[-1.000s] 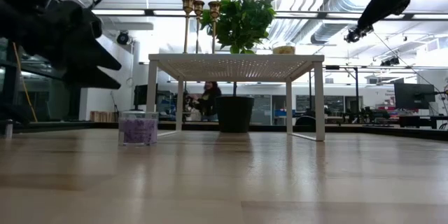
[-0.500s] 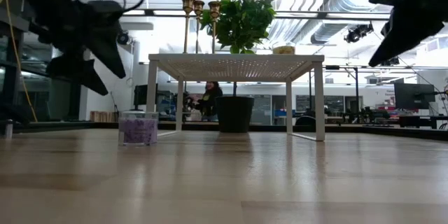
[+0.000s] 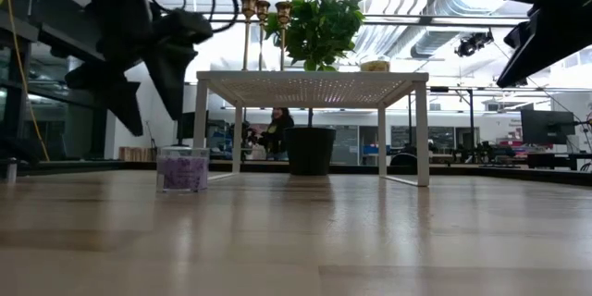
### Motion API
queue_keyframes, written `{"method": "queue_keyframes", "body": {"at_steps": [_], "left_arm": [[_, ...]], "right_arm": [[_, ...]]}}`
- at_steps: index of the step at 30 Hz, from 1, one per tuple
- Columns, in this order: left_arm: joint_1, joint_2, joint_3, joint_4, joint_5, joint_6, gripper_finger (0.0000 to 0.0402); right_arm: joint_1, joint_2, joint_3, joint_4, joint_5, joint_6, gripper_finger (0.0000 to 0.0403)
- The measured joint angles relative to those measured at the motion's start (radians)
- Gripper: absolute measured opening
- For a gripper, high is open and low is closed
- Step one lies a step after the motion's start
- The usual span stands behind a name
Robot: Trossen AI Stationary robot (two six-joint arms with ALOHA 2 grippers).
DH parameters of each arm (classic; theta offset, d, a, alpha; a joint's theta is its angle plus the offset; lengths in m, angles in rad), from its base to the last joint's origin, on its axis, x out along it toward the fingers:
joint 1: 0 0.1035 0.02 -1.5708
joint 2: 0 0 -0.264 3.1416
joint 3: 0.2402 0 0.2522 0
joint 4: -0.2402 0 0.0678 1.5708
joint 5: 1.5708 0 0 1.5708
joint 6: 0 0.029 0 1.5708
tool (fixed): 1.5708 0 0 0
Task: Pick & Place candle stick holders
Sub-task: Put the violet scented candle on the shelf
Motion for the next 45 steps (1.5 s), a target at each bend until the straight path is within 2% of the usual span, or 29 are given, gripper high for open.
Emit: {"method": "queue_keyframes", "body": {"at_steps": [9,14,38,41,45], "left_arm": [[0.0,0.128,0.065,-0.006,0.076,-0.089,0.0291],[0.0,0.157,0.066,-0.01,0.092,-0.134,0.0291],[0.0,0.161,0.065,-0.016,0.097,-0.294,0.029],[0.0,0.161,0.065,-0.016,0.097,-0.31,0.0276],[-0.008,0.161,0.065,-0.015,0.09,-0.314,0.0237]], "right_arm": [[0.048,0.0,0.0,-0.005,-0.009,-0.044,0.0087],[0.065,0.0,0.0,-0.008,-0.014,-0.069,0.0087],[0.068,0.0,0.0,-0.009,-0.015,-0.12,0.0087],[0.068,0.0,0.0,-0.009,-0.015,-0.12,0.0087],[0.068,0.0,0.0,-0.009,-0.015,-0.12,0.0087]]}}
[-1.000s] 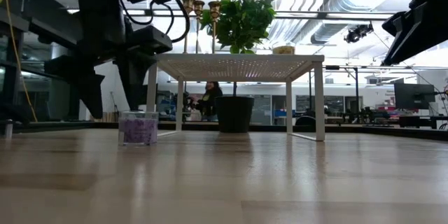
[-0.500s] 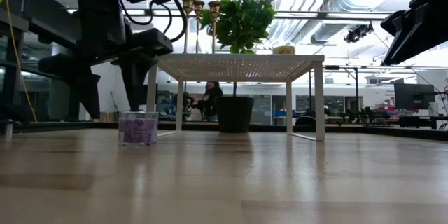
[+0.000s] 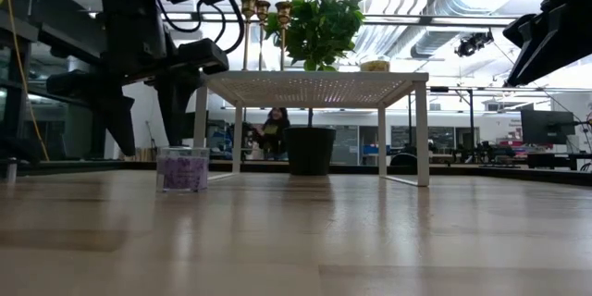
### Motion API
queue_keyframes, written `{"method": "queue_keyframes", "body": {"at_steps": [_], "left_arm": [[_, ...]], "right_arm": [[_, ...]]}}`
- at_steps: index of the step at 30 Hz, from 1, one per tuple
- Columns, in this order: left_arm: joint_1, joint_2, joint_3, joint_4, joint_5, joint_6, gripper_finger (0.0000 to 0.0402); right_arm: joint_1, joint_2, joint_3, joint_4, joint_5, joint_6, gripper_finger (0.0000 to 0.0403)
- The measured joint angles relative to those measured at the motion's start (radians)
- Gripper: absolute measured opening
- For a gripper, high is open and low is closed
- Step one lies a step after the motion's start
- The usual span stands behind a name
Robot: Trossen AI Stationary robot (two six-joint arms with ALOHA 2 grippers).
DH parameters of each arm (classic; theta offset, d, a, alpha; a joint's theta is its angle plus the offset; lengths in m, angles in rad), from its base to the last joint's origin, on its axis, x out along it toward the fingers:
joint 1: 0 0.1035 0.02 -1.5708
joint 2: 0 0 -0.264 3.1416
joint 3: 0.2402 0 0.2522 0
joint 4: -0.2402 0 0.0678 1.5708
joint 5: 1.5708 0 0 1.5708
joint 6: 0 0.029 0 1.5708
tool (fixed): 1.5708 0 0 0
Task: Pick & Place candle stick holders
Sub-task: Put the violet scented candle on the shelf
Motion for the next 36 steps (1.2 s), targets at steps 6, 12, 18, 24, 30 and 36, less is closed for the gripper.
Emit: {"method": "queue_keyframes", "body": {"at_steps": [6,12,18,24,30,36], "left_arm": [[-0.031,0.007,0.0,0.031,-0.01,-0.005,0.019],[-0.041,0.023,-0.001,0.038,-0.011,-0.019,0.0181],[-0.038,0.021,-0.002,0.032,-0.023,-0.019,0.0181],[-0.038,0.021,-0.001,0.029,-0.022,-0.019,0.0181],[-0.038,0.021,-0.001,0.029,-0.022,-0.019,0.0181],[-0.038,0.021,-0.001,0.029,-0.021,-0.018,0.0181]], "right_arm": [[0.0,0.0,0.0,0.0,0.0,0.0,0.0087],[0.0,0.0,0.0,0.0,-0.001,0.0,0.0087],[0.0,0.0,0.0,0.0,-0.006,0.0,0.0087],[0.0,0.0,0.0,0.0,-0.006,0.0,0.0087],[0.0,0.0,0.0,0.0,-0.006,0.0,0.0087],[0.0,0.0,0.0,0.0,-0.005,0.0,0.0087]]}}
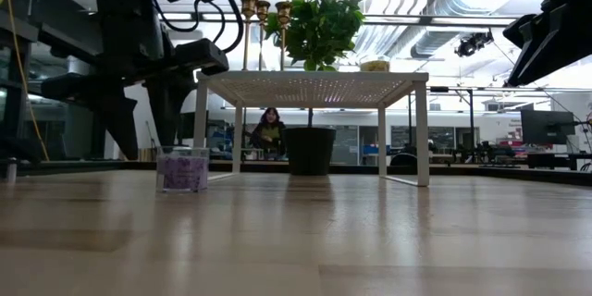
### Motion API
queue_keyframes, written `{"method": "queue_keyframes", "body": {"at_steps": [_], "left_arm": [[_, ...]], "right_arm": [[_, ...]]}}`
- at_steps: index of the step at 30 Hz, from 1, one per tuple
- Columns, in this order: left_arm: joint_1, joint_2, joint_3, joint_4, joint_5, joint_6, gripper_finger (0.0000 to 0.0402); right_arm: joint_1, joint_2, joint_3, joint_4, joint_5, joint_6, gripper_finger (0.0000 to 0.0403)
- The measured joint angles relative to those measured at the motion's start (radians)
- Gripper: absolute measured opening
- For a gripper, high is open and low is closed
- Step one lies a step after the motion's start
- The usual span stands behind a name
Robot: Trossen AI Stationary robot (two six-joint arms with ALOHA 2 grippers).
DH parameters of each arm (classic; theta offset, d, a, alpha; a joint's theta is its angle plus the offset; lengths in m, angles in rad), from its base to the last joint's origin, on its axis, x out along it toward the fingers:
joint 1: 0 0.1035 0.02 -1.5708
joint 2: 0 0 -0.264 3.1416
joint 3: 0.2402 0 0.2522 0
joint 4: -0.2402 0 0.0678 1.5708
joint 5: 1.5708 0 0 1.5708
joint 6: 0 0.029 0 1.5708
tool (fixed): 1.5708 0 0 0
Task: Pick & Place candle stick holders
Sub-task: Put the violet scented candle on the shelf
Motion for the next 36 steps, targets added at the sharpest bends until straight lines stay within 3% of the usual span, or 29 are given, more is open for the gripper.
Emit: {"method": "queue_keyframes", "body": {"at_steps": [7,29,36], "left_arm": [[0.0,0.0,0.0,0.0,0.002,0.016,0.0172],[0.0,-0.001,0.0,0.005,0.004,0.065,0.0012],[0.0,-0.001,0.001,0.04,0.004,0.071,0.0003]], "right_arm": [[0.0,0.0,0.0,0.0,0.0,0.0,0.0087],[0.0,0.0,0.0,0.0,-0.002,0.0,0.0087],[0.0,0.0,0.0,0.0,-0.002,0.0,0.0087]]}}
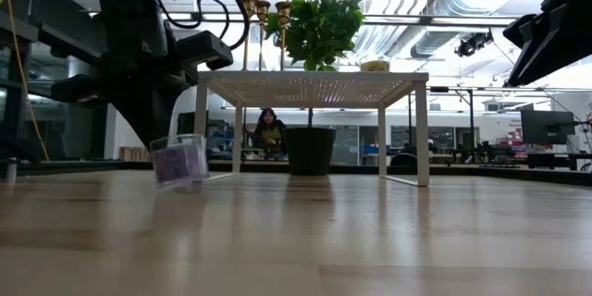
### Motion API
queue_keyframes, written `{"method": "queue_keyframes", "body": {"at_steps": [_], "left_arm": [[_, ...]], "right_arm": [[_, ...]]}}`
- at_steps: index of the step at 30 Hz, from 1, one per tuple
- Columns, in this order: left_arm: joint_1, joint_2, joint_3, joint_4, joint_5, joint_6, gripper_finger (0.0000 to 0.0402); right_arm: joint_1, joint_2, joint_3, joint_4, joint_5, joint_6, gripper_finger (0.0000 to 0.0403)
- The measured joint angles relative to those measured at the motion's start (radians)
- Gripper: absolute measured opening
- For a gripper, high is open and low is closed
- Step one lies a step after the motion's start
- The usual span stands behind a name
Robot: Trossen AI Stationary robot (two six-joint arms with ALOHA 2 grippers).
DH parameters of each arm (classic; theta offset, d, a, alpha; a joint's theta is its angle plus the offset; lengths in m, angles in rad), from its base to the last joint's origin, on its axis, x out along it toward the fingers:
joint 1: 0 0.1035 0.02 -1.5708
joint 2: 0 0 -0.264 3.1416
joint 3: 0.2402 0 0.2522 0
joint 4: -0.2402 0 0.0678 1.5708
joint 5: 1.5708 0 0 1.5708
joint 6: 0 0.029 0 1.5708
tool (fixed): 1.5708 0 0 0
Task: Pick & Place candle stick holders
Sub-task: Put the violet scented candle on the shelf
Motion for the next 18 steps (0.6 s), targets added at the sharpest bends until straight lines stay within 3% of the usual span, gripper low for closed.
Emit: {"method": "queue_keyframes", "body": {"at_steps": [8,18], "left_arm": [[0.0,0.0,0.001,0.102,0.003,0.014,0.0002],[0.0,0.001,0.227,-0.102,-0.076,0.113,0.0001]], "right_arm": [[0.0,0.0,0.0,0.0,0.0,0.0,0.0087],[0.0,0.0,0.0,0.0,-0.001,0.006,0.0087]]}}
